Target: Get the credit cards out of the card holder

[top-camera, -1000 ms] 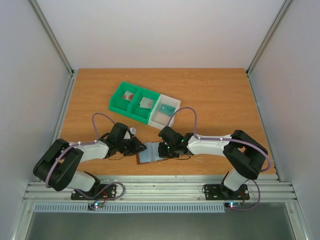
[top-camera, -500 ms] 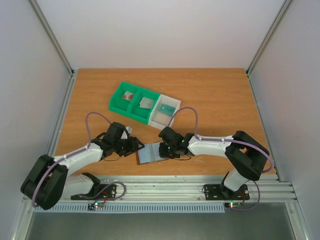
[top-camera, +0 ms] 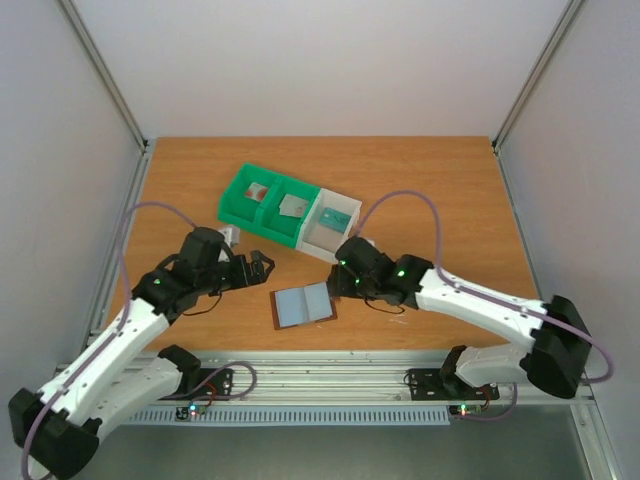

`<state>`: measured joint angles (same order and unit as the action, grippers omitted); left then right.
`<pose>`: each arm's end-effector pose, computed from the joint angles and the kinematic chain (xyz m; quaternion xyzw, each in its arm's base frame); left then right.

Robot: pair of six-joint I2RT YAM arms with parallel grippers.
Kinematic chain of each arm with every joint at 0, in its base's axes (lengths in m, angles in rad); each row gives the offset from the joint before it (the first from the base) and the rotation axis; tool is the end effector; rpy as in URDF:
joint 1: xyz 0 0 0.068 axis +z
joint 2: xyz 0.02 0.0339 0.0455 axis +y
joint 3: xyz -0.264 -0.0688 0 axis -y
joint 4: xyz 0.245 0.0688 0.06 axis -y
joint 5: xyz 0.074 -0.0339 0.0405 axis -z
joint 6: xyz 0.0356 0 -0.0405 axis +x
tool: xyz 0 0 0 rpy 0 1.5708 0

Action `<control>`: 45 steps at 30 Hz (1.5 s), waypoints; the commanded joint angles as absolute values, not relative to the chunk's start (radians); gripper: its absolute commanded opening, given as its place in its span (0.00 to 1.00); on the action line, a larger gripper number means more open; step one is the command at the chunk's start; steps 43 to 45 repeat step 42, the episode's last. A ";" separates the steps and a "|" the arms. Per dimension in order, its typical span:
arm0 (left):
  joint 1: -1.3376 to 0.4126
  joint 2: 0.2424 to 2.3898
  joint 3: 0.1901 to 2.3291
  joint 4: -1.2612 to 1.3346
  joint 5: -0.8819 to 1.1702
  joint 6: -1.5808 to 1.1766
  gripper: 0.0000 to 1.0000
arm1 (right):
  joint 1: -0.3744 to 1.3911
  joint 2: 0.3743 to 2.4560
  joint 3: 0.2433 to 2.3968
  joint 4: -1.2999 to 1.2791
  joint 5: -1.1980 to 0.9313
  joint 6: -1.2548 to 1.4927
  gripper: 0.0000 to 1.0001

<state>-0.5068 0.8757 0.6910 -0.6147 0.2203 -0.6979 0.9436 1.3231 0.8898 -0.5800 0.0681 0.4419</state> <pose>0.1524 -0.0935 0.2523 -0.0467 0.9207 -0.2958 0.2504 0.1550 0.2097 0.2281 -0.2294 0.9331 0.1504 0.2325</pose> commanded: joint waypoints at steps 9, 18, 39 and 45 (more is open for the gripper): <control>-0.512 0.731 1.046 -0.928 0.066 -0.466 0.99 | 0.950 1.056 1.175 -0.949 0.334 0.350 0.98; -0.512 0.702 1.159 -0.902 0.046 -0.475 0.99 | 0.950 1.011 1.370 -1.070 0.410 0.264 0.99; -0.512 0.666 1.076 -0.836 -0.019 -0.461 0.99 | 0.950 0.930 1.214 -0.994 0.350 0.283 0.99; -0.512 0.664 1.071 -0.831 -0.026 -0.455 0.99 | 0.950 0.909 1.197 -0.974 0.363 0.269 0.98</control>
